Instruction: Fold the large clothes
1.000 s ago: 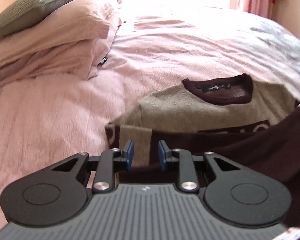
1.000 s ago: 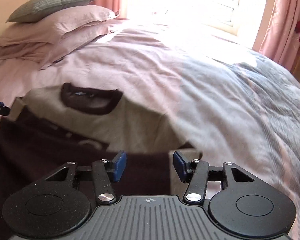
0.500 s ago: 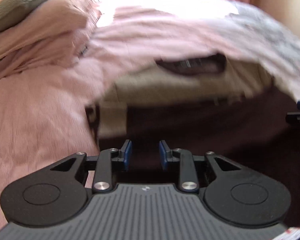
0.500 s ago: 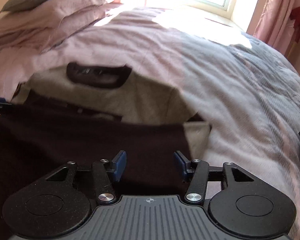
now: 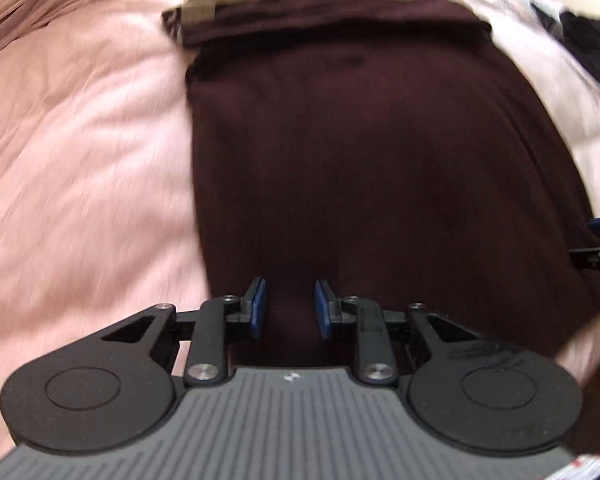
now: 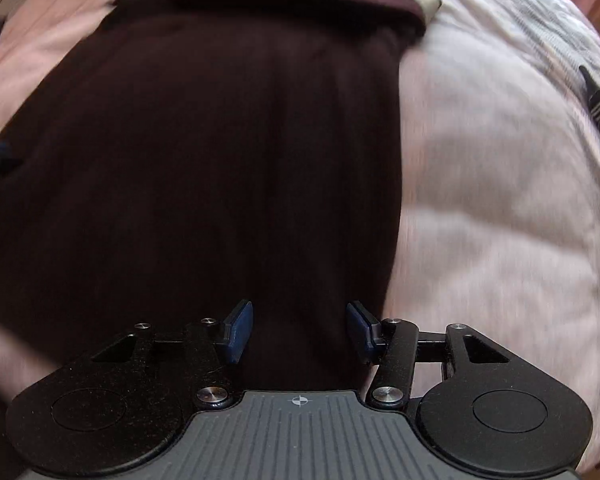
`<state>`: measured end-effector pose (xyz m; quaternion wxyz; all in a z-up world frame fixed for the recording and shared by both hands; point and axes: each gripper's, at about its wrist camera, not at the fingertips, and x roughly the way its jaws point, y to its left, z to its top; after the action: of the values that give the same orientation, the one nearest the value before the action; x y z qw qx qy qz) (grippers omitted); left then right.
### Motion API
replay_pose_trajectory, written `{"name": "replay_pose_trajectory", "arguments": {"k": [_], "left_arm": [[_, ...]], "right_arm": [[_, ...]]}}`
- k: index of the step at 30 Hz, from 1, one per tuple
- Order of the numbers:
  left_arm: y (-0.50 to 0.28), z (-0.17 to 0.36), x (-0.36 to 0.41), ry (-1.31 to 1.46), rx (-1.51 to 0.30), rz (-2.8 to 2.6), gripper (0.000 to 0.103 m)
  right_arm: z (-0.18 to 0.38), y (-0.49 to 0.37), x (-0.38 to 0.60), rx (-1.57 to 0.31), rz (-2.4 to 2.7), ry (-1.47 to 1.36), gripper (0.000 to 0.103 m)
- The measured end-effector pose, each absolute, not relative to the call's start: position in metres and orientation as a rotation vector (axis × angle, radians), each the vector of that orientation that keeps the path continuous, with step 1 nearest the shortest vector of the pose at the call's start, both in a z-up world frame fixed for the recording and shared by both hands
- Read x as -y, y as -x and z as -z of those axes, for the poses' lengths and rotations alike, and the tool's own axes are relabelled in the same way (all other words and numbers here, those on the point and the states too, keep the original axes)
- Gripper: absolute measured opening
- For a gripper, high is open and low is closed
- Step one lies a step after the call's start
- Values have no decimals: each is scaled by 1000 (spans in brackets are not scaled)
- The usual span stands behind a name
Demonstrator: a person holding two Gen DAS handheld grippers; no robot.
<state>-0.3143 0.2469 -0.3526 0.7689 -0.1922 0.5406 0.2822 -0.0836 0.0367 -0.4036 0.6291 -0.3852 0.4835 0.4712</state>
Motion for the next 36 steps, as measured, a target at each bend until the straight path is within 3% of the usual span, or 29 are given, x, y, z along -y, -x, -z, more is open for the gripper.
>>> {"name": "replay_pose_trajectory", "arguments": {"k": [4,11,13,15,22,27,36], "left_arm": [[338,346,-217,493,-1237,-673,22],[330,269,-171,540,-1196,-855,23],[325,234,-154,548,-1138,-884,31],[322,201,-136,544,-1086,-919,39],[318,116,-77,514,-968,-1004,55],[316,86,-56,483,-944,-1016,55],[312,77,-46,447,-930,-976,60]], "right_arm": [[413,77,0,-1324,-1022,878,50],[328,58,20,-1103,-1134,752,50],[290,53,25,-1077,-1169,652,52],[255,53,30,-1048,-1190,596,65],[165,88,59,-913,-1325,583,70],[134,102,78,-898,-1357,554,70],[134,99,84,-924,-1330,521,70]]}}
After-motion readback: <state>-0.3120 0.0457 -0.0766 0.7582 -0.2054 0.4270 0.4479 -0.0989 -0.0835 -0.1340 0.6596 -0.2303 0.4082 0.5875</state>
